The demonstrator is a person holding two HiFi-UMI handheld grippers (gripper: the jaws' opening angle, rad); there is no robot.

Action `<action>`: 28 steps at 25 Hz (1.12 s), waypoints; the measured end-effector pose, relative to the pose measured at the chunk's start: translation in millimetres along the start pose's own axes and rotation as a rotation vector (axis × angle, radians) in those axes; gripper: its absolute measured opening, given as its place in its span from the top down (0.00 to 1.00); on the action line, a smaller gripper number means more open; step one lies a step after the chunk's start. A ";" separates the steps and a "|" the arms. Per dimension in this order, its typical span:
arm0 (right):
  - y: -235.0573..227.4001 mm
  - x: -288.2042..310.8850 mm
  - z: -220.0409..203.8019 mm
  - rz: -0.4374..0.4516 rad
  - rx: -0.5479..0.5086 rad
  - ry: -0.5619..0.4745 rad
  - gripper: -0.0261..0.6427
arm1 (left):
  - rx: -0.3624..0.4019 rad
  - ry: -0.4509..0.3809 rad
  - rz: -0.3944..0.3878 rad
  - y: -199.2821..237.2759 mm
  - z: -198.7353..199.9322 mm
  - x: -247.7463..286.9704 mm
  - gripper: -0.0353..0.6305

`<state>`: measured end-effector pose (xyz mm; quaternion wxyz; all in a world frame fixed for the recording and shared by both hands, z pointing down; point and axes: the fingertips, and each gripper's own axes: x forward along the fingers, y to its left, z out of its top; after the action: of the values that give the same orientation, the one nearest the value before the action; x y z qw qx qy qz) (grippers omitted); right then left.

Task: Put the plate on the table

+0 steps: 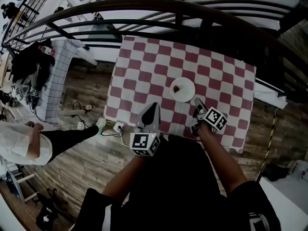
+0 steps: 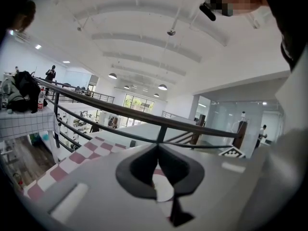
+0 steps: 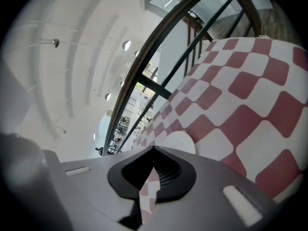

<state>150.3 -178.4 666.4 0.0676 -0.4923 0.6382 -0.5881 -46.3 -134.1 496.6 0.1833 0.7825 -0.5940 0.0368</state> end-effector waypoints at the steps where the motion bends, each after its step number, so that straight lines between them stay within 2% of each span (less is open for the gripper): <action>1: 8.4 -4.5 1.7 0.010 -0.010 -0.008 0.96 | -0.004 0.000 -0.005 -1.7 1.2 0.7 0.93; 4: 35.8 -15.4 6.0 0.039 -0.092 -0.032 0.96 | -0.016 0.000 -0.022 -5.0 4.6 3.4 0.93; 8: 77.3 -24.6 9.1 0.067 -0.338 -0.059 0.96 | -0.033 -0.002 -0.046 -6.8 10.0 7.9 0.93; 10: 97.9 -30.9 11.6 0.080 -0.428 -0.082 0.96 | -0.033 -0.006 -0.062 -7.9 15.1 10.5 0.93; 14: 136.6 -43.6 9.7 0.084 -0.564 -0.134 0.96 | -0.028 0.003 -0.073 -0.4 26.9 13.3 0.93; 20: 192.8 -64.7 -1.6 0.027 -0.724 -0.191 0.96 | -0.121 0.013 -0.146 4.6 57.9 19.8 0.93; 24: 230.0 -74.7 -1.5 0.015 -0.801 -0.282 0.96 | -0.042 -0.037 -0.210 -2.5 86.8 22.4 0.93; 28: 251.6 -81.9 7.4 0.002 -0.856 -0.407 0.96 | 0.005 -0.053 -0.249 -9.5 86.4 22.9 0.93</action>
<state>58.6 -169.9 418.2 -0.0172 -0.5805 0.7974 -0.1640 -44.5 -181.6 420.2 0.1688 0.8512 -0.4969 -0.0054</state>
